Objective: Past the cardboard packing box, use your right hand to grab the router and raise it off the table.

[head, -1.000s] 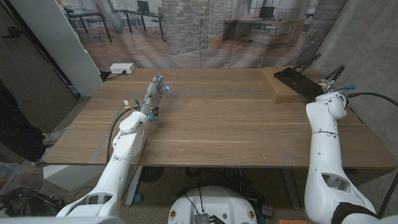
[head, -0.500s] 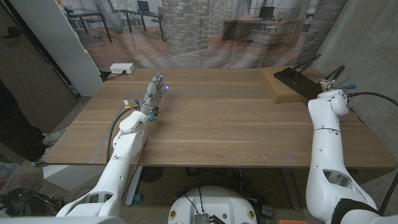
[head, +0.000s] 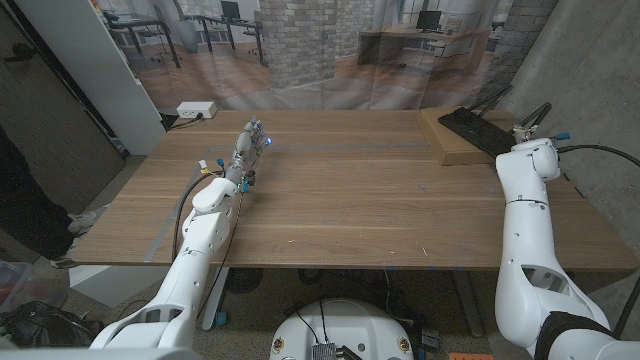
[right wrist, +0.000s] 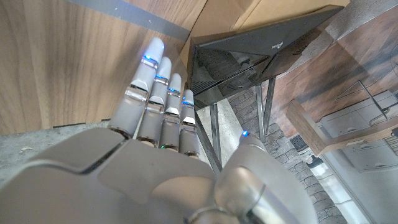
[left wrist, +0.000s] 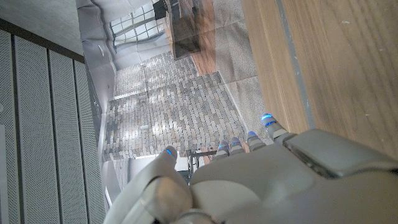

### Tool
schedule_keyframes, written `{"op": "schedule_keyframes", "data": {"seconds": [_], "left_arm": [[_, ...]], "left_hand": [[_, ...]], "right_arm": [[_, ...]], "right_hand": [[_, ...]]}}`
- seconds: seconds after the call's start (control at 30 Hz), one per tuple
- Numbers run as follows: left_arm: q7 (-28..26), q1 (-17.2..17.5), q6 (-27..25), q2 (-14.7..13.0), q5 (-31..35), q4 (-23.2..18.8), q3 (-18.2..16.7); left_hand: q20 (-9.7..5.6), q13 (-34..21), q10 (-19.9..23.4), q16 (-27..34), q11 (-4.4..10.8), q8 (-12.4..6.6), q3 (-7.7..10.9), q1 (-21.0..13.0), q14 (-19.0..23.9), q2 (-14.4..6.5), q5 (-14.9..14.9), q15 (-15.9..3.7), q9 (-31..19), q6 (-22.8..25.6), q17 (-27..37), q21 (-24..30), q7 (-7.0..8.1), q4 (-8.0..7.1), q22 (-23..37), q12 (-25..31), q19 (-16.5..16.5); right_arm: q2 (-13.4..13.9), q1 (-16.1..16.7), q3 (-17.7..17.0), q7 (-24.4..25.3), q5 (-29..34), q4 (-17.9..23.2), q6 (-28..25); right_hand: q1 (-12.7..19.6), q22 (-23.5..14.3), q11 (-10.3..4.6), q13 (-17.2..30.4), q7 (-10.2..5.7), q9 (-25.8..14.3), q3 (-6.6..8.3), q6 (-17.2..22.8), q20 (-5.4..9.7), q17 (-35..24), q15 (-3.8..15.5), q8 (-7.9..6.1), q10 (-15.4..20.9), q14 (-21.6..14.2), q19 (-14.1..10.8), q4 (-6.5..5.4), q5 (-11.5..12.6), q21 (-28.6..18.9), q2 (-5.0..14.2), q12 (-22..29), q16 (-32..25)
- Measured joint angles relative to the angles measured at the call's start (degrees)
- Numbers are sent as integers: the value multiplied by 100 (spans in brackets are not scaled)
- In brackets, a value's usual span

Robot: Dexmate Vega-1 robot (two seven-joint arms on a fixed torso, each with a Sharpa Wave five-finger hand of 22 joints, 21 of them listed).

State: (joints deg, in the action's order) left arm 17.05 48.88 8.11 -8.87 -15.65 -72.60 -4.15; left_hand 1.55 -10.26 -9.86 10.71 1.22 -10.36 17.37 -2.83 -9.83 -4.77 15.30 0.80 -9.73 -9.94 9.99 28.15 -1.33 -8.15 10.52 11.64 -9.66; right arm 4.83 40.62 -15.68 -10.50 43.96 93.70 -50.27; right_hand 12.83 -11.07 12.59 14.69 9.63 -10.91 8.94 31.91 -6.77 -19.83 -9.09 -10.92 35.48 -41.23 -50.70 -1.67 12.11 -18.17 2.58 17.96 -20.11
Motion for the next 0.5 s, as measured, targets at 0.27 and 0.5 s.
{"op": "schedule_keyframes", "data": {"seconds": [0.27, 0.5], "left_arm": [[24, -32, 12, 10, 14, 47, -5], [48, -57, 28, 15, 19, 75, -8]], "left_hand": [[0, 0, 0, 0, 0, 0, 0, 0, 0, 0, 0, 0, 0, 0, 0, 0, 0, 0, 0, 0, 0], [0, 0, 0, 0, 0, 0, 0, -22, 0, -22, 0, 0, 0, 0, 0, 0, 0, 0, 0, 0, 0]], "right_arm": [[96, -63, 116, -102, 65, -76, -184], [228, -137, 287, -257, 184, -154, -429]], "right_hand": [[0, 1, 18, -7, -31, -17, -24, -31, 44, -53, 62, 0, -19, -229, -250, 24, 45, -78, 0, -45, -46], [1, 1, -2, -6, -31, -16, -47, -30, 18, -61, 42, 0, 3, -210, -230, 48, 45, -91, 0, -45, -46]]}}
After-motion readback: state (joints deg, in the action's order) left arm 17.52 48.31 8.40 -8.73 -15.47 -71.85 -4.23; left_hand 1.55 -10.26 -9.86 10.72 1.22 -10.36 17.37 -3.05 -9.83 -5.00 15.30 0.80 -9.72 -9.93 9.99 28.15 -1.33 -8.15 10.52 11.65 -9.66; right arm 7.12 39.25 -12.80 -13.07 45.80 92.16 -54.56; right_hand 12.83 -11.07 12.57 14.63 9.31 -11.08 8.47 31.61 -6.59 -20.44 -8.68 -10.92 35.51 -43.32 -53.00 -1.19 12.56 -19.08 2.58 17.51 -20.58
